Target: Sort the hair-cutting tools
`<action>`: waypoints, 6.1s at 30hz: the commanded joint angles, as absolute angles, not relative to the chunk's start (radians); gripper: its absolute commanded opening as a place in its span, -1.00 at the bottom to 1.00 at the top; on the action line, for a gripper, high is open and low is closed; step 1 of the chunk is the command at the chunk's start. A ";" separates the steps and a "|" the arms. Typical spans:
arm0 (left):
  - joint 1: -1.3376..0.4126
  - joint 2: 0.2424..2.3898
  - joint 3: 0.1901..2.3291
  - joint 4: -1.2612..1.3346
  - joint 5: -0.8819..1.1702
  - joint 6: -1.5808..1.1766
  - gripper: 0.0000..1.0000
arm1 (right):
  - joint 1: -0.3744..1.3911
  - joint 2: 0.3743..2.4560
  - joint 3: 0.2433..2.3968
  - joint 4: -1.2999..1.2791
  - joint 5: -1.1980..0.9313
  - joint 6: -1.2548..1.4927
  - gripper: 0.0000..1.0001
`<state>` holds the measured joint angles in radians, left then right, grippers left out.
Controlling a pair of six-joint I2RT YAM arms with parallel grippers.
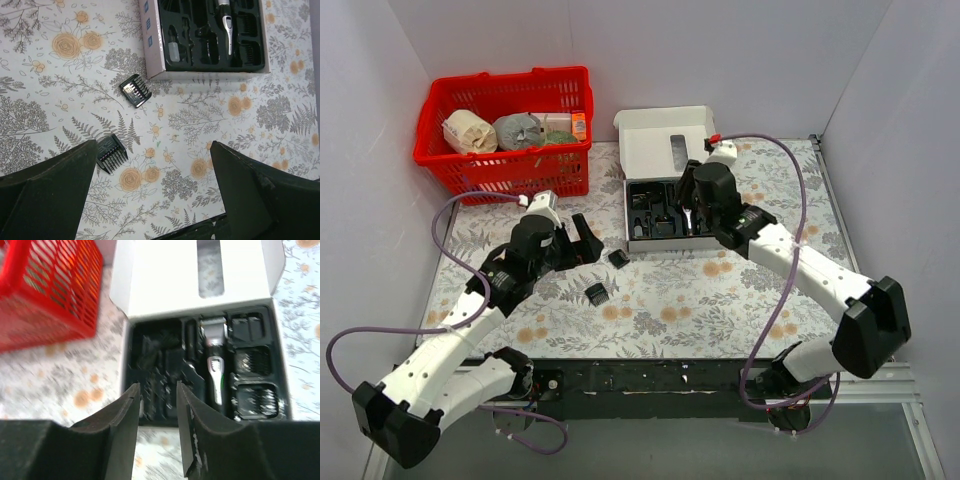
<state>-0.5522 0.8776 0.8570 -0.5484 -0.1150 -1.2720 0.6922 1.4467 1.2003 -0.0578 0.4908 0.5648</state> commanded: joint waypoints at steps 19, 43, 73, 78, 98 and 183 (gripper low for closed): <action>-0.704 1.188 0.799 -0.804 -0.426 -1.919 0.96 | 0.712 1.103 0.842 -0.227 0.316 0.314 0.11; -0.723 1.471 0.910 -0.752 -0.382 -2.034 0.96 | 0.719 1.103 0.752 -0.183 0.316 0.284 0.18; -0.703 1.508 0.854 -0.658 -0.339 -1.887 0.72 | 0.721 1.152 0.729 -0.138 0.258 0.307 0.18; -0.701 1.506 0.841 -0.647 -0.334 -1.887 0.61 | 0.724 1.158 0.726 -0.137 0.258 0.313 0.17; -0.699 1.523 0.828 -0.678 -0.322 -1.853 0.12 | 0.742 1.157 0.712 -0.121 0.256 0.337 0.17; -0.741 2.223 2.005 -0.744 -0.192 -1.325 -0.72 | 0.755 0.799 0.529 -0.327 0.241 0.411 0.21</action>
